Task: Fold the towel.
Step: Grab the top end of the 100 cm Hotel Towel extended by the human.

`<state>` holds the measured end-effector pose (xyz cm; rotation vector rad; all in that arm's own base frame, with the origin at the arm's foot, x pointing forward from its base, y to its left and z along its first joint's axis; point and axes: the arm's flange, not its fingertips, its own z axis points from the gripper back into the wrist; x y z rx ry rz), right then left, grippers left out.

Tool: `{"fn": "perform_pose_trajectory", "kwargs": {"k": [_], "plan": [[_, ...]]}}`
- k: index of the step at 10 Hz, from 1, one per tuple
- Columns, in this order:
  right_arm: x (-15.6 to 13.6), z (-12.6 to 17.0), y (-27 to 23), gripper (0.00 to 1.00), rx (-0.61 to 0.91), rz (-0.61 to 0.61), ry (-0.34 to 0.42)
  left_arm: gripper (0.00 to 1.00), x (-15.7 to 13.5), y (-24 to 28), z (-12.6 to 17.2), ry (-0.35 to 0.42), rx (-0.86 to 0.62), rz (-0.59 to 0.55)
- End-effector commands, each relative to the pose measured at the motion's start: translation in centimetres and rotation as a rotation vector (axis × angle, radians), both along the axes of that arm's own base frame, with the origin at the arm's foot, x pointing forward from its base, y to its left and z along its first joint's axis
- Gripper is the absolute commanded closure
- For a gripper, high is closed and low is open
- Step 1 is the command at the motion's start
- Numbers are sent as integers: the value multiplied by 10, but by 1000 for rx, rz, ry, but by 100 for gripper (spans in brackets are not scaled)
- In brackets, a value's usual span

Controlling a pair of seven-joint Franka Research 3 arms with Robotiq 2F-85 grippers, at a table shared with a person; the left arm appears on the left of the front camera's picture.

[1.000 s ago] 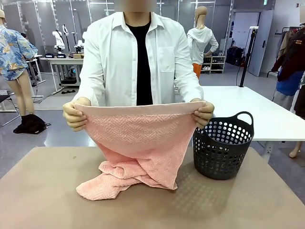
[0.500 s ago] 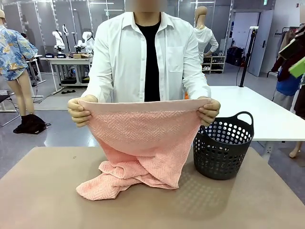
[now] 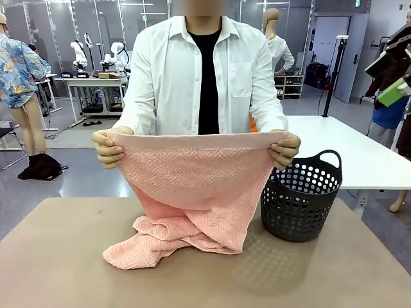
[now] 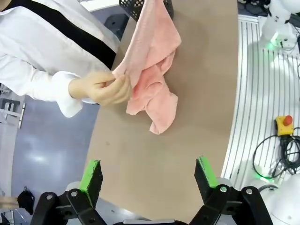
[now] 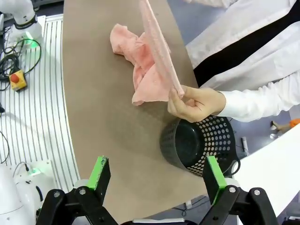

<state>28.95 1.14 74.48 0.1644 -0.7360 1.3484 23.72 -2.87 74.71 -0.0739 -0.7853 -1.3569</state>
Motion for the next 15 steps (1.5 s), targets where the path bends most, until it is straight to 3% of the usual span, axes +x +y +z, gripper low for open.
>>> {"fn": "perform_pose_trajectory", "kwargs": {"k": [1,2,4,6,8,10,15], "plan": [[-3,1,0,0,-5,-18,19,0,-3,0,6,25,14,15],[0,0,0,0,0,0,0,0,0,0,0,0,0,0],[11,28,64,0,-187,105,-1,0,8,-70,30,-89,156,-172],[24,34,115,0,-265,160,22,0,26,-133,37,-85,217,-267],[44,32,162,0,-369,175,50,0,49,-198,27,-27,393,-308],[62,29,190,0,-397,176,63,0,76,-232,21,-30,499,-278],[95,-2,226,0,-485,126,78,0,107,-249,-21,-11,520,-199]]}}
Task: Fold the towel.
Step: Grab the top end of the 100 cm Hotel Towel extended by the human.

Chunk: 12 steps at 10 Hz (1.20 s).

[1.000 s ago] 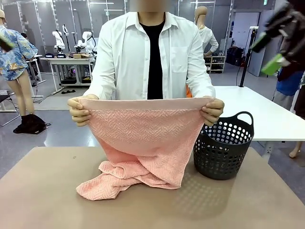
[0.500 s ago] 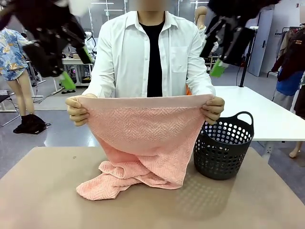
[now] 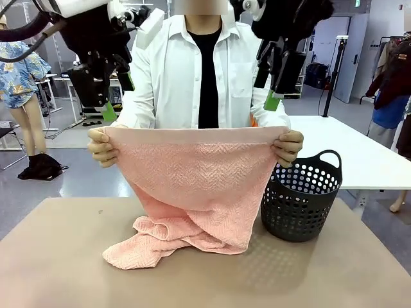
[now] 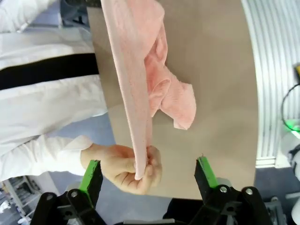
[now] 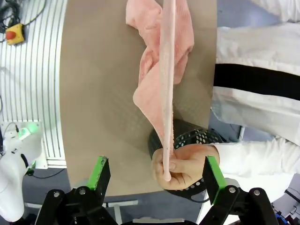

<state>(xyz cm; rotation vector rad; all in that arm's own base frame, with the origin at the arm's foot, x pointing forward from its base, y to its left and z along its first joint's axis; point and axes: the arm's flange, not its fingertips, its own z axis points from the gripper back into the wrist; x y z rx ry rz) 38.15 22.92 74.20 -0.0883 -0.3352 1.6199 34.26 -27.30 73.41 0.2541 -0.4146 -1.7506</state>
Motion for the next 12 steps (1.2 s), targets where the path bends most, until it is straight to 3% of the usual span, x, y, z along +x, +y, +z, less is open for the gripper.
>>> {"fn": "perform_pose_trajectory", "kwargs": {"k": [1,5,9,10,11,12], "plan": [[9,-8,11,0,-35,-40,1,0,9,-2,-21,-4,-20,48],[38,-58,16,0,-30,-83,48,0,35,8,-58,9,-43,60],[47,-83,19,0,-54,-65,71,0,54,0,-79,36,-51,85],[48,-86,16,0,-54,-73,84,7,55,0,-80,38,-46,91],[48,-88,16,0,-55,-73,80,60,57,1,-79,49,-47,108],[47,-89,16,46,-57,-56,68,67,58,3,-78,57,-49,114]]}}
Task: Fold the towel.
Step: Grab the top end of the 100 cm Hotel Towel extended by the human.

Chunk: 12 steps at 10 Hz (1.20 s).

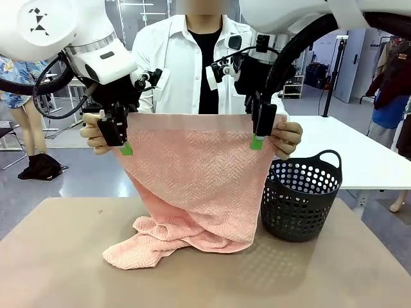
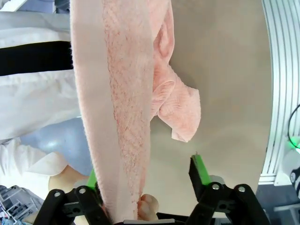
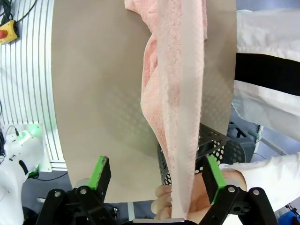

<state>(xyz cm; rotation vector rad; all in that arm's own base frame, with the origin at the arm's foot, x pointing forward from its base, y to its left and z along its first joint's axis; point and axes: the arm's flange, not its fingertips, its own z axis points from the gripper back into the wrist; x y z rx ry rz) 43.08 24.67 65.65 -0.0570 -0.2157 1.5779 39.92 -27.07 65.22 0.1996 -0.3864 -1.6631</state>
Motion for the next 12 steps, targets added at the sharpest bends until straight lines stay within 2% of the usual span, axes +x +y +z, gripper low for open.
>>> {"fn": "perform_pose_trajectory", "kwargs": {"k": [1,2,3,4,5,6,7,10,12], "plan": [[-2,-4,-2,59,-10,-8,-31,100,2,0,4,6,-19,35],[-1,-4,-4,100,-11,-18,-32,100,2,1,5,10,-18,42],[0,-4,-6,100,-15,-24,-40,100,2,3,7,14,-12,47],[1,-7,-9,100,-21,-25,-43,87,3,4,7,19,-5,56],[0,-11,-11,86,-24,-24,-31,97,2,3,8,21,3,51],[-2,-11,-11,96,-17,-23,-31,100,1,2,9,18,8,50],[-3,-8,-10,100,-14,-16,-39,100,1,1,11,12,13,50],[-2,-5,-8,100,-6,-11,-45,100,2,0,11,10,14,53],[4,-9,-13,100,31,-52,1,100,1,11,8,18,-11,74]]}}
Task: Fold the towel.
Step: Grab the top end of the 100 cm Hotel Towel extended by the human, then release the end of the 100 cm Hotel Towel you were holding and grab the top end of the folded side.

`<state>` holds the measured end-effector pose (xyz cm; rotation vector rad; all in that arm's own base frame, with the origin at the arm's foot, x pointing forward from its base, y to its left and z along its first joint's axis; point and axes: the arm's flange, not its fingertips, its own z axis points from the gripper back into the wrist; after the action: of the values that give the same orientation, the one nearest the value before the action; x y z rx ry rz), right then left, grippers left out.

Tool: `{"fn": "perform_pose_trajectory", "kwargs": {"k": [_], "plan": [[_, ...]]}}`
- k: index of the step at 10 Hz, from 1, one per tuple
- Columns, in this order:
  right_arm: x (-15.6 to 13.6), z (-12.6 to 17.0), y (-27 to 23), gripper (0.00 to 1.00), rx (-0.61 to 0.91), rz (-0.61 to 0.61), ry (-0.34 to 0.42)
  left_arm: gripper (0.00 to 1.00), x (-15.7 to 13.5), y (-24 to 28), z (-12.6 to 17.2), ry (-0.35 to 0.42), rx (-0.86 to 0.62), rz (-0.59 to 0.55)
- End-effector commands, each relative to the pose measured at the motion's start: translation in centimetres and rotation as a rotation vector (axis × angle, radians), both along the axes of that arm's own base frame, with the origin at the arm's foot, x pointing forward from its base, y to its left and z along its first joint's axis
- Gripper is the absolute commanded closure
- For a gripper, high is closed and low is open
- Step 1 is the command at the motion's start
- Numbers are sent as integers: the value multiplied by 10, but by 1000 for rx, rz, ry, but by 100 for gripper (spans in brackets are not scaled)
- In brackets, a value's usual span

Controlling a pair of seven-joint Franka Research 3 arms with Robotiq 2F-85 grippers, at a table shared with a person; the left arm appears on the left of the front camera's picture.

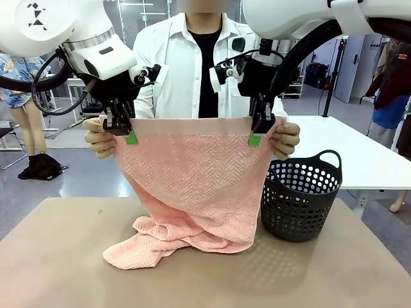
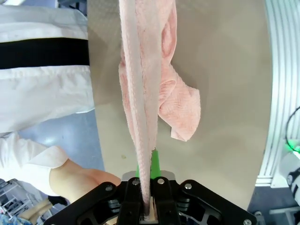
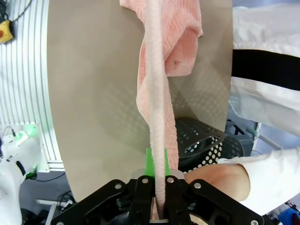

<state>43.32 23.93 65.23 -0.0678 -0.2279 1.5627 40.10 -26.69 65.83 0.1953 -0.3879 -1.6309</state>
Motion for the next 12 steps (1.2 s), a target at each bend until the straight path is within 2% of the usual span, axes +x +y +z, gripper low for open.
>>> {"fn": "perform_pose_trajectory", "kwargs": {"k": [1,12], "plan": [[-1,2,1,100,-7,4,-7,100,-1,-2,0,-1,2,-6],[-1,2,1,100,-7,4,-7,100,-1,-2,0,-1,2,-6]]}}
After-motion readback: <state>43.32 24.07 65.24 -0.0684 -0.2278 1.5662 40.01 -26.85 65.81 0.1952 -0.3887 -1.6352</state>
